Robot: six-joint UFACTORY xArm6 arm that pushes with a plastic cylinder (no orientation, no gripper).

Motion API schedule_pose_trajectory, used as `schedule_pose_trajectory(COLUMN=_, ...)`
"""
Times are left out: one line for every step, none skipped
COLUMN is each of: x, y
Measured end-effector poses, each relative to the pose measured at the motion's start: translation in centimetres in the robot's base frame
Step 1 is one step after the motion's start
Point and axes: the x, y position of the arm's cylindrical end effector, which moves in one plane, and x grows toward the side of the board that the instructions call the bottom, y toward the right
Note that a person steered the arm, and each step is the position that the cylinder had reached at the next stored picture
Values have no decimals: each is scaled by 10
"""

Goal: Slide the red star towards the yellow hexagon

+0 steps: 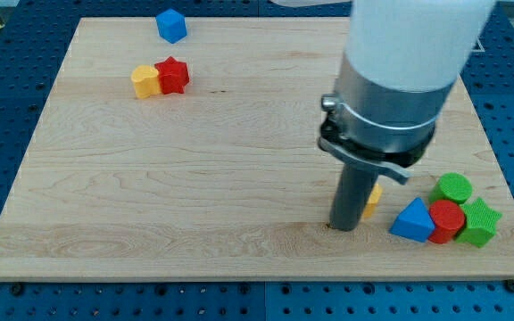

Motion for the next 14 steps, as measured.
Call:
schedule_pose_trajectory(x=0, y=33)
schedule_pose_trajectory(x=11, y=41)
schedule_pose_trajectory(x=20, y=23)
schedule_pose_trajectory(x=20, y=-37)
schedule_pose_trajectory(x=8, y=-115)
schedule_pose_trajectory(x=-24, y=-186)
schedule_pose_trajectory(x=-78, y=-240)
schedule_pose_trajectory(x=-137, y=-288)
schedule_pose_trajectory(x=-195, y=-325)
schedule_pose_trajectory(x=-202, y=-325)
schedule_pose_trajectory(x=-229, y=-280)
schedule_pose_trajectory(x=-250, y=-237)
schedule_pose_trajectory(x=-248, y=-223)
schedule_pose_trajectory(x=-241, y=-213)
